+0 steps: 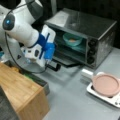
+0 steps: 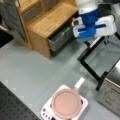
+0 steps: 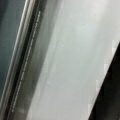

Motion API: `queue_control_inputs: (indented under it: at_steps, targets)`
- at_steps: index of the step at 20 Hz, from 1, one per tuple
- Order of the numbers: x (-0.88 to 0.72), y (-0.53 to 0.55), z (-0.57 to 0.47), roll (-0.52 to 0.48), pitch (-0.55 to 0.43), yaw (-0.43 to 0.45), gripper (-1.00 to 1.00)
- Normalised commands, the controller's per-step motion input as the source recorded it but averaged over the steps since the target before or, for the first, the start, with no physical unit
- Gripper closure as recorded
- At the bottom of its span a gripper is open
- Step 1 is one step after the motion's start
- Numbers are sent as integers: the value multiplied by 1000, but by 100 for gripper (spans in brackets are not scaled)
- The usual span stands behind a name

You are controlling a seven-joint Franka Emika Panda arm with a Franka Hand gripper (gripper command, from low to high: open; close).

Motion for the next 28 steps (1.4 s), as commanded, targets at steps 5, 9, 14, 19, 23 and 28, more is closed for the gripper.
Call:
queue_control_inputs:
  at_steps: [5, 9, 14, 19, 23, 28]
  targets:
    - [235, -200, 125, 26, 40, 217, -100]
    - [199, -229, 156, 24, 79, 220, -100]
    - [169, -256, 163, 7, 112, 219, -100]
    - [154, -168, 150, 14, 129, 212, -100]
    - [154, -36, 111, 11, 121, 197, -100]
    - [178, 6, 103, 9, 115, 176, -100]
